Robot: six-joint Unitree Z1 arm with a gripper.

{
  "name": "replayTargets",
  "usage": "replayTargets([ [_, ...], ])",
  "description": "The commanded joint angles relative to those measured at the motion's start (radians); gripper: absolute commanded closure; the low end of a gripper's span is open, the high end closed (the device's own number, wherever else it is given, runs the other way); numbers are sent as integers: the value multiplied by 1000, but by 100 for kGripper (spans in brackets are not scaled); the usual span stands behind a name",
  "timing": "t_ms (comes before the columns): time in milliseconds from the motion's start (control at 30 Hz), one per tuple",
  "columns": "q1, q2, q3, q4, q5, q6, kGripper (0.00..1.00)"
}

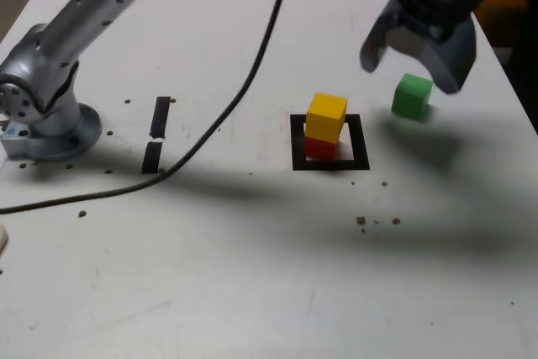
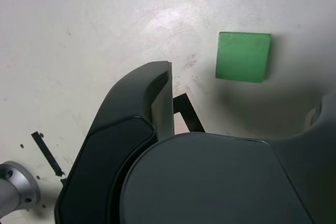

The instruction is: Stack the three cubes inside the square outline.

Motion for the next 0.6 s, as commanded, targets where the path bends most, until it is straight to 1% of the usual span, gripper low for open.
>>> replayTargets([
  [0, 5, 27, -9, 18, -10, 8, 2],
  [200, 18, 92, -28, 19, -47, 29, 4],
  [400, 32, 141, -81, 18, -54, 72, 8],
  [567, 40, 162, -118, 16, -54, 107, 12],
])
